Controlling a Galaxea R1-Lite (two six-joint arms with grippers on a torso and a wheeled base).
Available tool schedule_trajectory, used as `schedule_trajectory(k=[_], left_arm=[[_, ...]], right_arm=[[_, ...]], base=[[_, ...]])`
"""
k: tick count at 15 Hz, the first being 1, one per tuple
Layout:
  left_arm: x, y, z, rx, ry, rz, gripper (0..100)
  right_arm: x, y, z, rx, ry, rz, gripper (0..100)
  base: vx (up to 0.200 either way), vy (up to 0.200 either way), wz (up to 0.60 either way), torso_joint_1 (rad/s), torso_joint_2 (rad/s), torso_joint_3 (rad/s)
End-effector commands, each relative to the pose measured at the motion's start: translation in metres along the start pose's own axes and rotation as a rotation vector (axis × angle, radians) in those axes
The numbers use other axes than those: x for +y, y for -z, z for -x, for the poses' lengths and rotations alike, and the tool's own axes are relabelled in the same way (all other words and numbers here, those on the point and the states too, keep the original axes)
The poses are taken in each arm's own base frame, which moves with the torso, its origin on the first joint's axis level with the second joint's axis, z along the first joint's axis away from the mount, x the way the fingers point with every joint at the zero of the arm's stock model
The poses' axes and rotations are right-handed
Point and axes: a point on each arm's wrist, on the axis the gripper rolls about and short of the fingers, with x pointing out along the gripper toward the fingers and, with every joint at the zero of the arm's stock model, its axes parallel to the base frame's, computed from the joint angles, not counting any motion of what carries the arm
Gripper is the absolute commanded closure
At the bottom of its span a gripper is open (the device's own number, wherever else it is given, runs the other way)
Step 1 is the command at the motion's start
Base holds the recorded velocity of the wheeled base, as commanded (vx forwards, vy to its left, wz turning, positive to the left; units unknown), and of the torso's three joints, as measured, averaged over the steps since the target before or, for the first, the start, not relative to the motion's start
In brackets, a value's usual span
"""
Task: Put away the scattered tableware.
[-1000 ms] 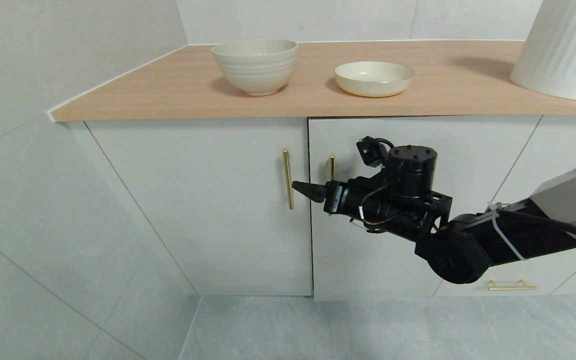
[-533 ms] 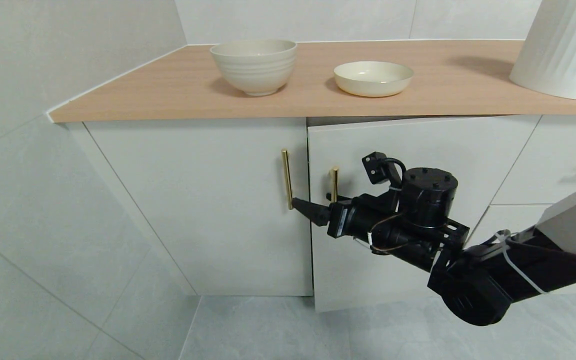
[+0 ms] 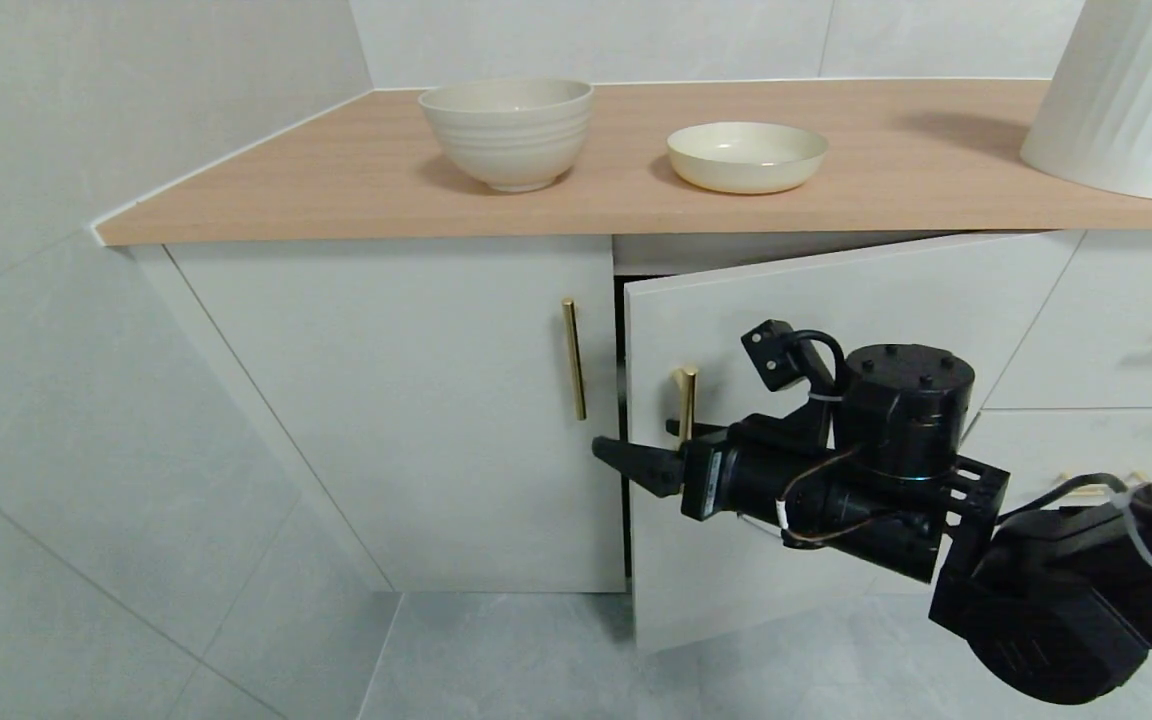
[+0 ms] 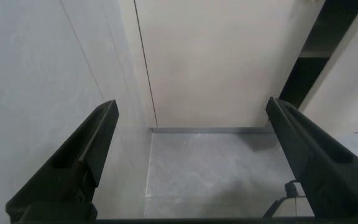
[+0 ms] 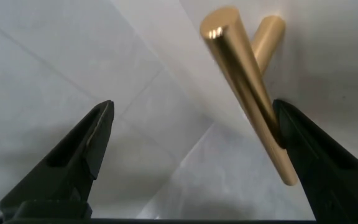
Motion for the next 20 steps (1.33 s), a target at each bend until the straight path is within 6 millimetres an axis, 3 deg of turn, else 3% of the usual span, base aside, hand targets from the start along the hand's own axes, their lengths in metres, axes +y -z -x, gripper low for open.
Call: schedule_trajectory(k=[1, 4, 8, 9, 11, 13, 16, 18, 20], left_arm=[[0.000, 0.000, 0.000, 0.000, 0.000, 0.000, 0], [0.000, 0.000, 0.000, -0.001, 0.000, -0.002, 0], [0.000, -0.005, 0.001, -0.012, 0.008, 0.003, 0], [0.000, -0.025, 0.007, -0.057, 0.035, 0.047, 0], [-0.002, -0.068, 0.011, 0.060, 0.178, 0.183, 0], [-0.005, -0.095, -0.002, 0.208, 0.327, 0.225, 0], [-0.011, -0.150, -0.071, 0.297, 0.505, 0.254, 0], [-0.018, -0.159, -0.126, 0.374, 0.579, 0.275, 0], [-0.034, -0.151, -0.177, 0.430, 0.639, 0.315, 0]], right_arm=[[0.013, -0.017, 0.024, 0.001, -0.048, 0.004, 0], [0.025, -0.023, 0.050, 0.088, -0.145, -0.009, 0], [0.027, -0.019, 0.053, 0.113, -0.180, -0.009, 0], [0.028, -0.019, 0.055, 0.120, -0.199, -0.009, 0], [0.030, -0.020, 0.058, 0.120, -0.212, -0.010, 0], [0.030, -0.020, 0.060, 0.121, -0.213, -0.010, 0], [0.031, -0.021, 0.062, 0.117, -0.215, -0.007, 0], [0.032, -0.022, 0.064, 0.115, -0.217, -0.005, 0], [0.032, -0.021, 0.064, 0.116, -0.217, -0.006, 0]], base=[[0.000, 0.000, 0.00, 0.000, 0.00, 0.000], [0.000, 0.000, 0.00, 0.000, 0.00, 0.000], [0.000, 0.000, 0.00, 0.000, 0.00, 0.000], [0.000, 0.000, 0.00, 0.000, 0.00, 0.000], [0.000, 0.000, 0.00, 0.000, 0.00, 0.000], [0.000, 0.000, 0.00, 0.000, 0.00, 0.000], [0.000, 0.000, 0.00, 0.000, 0.00, 0.000], [0.000, 0.000, 0.00, 0.000, 0.00, 0.000], [0.000, 0.000, 0.00, 0.000, 0.00, 0.000]])
